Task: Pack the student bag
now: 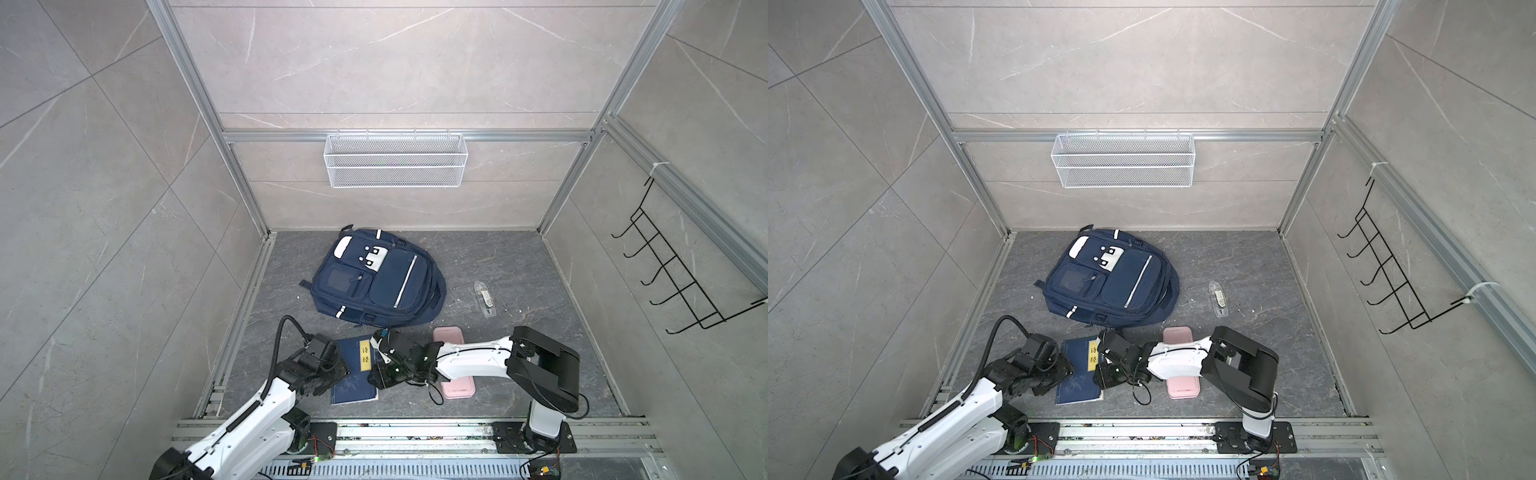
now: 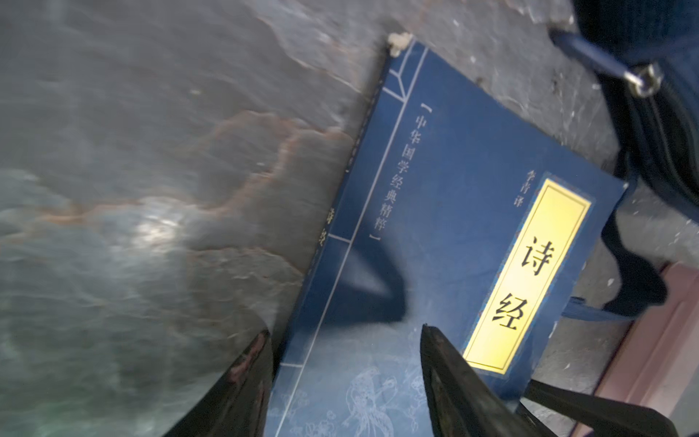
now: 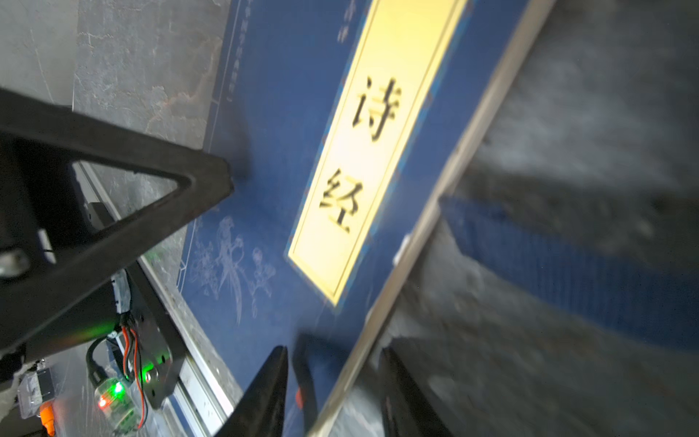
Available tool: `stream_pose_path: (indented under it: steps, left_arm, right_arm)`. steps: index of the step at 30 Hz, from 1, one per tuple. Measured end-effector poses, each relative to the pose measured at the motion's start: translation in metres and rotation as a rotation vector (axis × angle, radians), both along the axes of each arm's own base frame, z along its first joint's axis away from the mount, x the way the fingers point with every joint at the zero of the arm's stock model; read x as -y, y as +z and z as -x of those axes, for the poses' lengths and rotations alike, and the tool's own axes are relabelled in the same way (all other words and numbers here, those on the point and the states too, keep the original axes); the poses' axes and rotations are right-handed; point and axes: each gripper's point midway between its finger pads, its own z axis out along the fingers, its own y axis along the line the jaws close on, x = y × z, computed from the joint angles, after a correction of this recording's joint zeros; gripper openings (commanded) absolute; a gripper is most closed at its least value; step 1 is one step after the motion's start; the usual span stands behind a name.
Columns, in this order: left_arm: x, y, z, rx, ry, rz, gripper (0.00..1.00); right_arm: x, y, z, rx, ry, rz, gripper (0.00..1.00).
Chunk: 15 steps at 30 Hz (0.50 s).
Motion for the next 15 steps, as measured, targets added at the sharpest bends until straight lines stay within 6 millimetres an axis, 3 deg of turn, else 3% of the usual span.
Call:
stream_pose_path:
  steps: [8,15]
  left_arm:
    - [0.045,0.001,-0.012,-0.016,-0.169,-0.055,0.66]
    - [0.053,0.002,-0.014,-0.003,-0.218,-0.078,0.67]
  right_arm:
    - [0.027,0.001,-0.008,0.046,-0.078,0.071,0.53]
    - [0.061,0.001,-0.031,0.067,-0.172,0.122,0.59]
